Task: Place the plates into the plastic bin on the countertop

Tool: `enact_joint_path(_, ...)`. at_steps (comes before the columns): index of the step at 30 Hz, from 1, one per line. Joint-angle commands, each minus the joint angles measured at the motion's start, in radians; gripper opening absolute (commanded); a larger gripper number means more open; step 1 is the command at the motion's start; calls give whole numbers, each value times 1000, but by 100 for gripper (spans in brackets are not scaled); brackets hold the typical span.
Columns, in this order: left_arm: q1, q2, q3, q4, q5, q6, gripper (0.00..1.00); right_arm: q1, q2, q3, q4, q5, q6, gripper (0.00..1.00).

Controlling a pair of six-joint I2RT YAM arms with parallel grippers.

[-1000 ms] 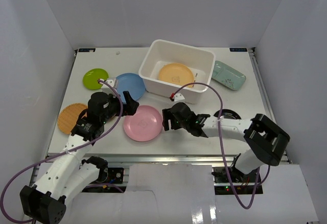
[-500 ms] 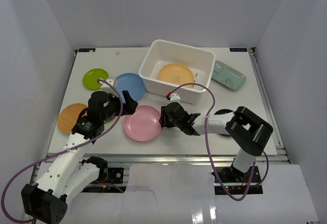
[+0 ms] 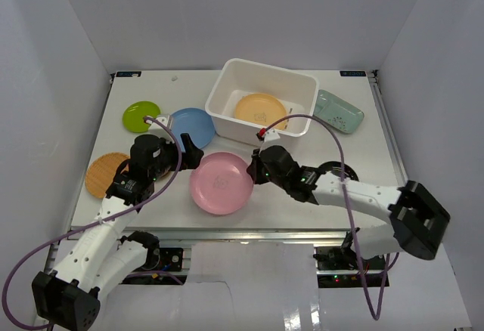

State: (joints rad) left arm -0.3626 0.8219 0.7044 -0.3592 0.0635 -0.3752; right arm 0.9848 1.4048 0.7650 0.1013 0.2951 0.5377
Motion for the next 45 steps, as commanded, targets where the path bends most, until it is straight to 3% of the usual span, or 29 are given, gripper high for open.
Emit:
enact_joint_path(1, 5, -6, 21, 0, -4, -4, 96, 3, -188, 77, -44, 8, -99, 8)
enact_joint_path(4, 10, -9, 23, -1, -17, -5, 96, -15, -247, 190, -100, 119, -208, 8)
enact_joint_path(9, 13, -18, 20, -10, -45, -7, 96, -254, -176, 380, -88, 95, -294, 8)
enact_joint_path(17, 14, -26, 17, -14, -41, -14, 95, -480, 192, 713, -100, 67, -332, 8)
enact_joint_path(21, 14, -24, 17, -15, -44, -13, 95, -544, 235, 744, -137, -63, -269, 8)
enact_joint_path(24, 13, -12, 23, -8, -21, -18, 95, -566, 223, 735, -114, -77, -243, 8)
enact_joint_path(29, 14, 46, 0, 46, 215, -53, 95, -578, 310, 766, -193, -36, -275, 8)
enact_joint_path(30, 13, 80, -3, 52, 254, -66, 95, -578, 313, 748, -189, -31, -274, 10)
enact_joint_path(34, 13, 154, -45, 132, 424, -177, 95, -580, 332, 712, -179, -47, -269, 46)
enact_joint_path(37, -21, 186, -123, 267, 469, -287, 95, -580, 342, 735, -202, -74, -274, 63)
enact_joint_path(39, -138, 218, -140, 311, 382, -326, 95, -580, 342, 773, -250, -88, -283, 70)
enact_joint_path(45, -465, 414, -31, 351, 127, -363, 95, -580, 131, 714, -233, -145, -275, 70)
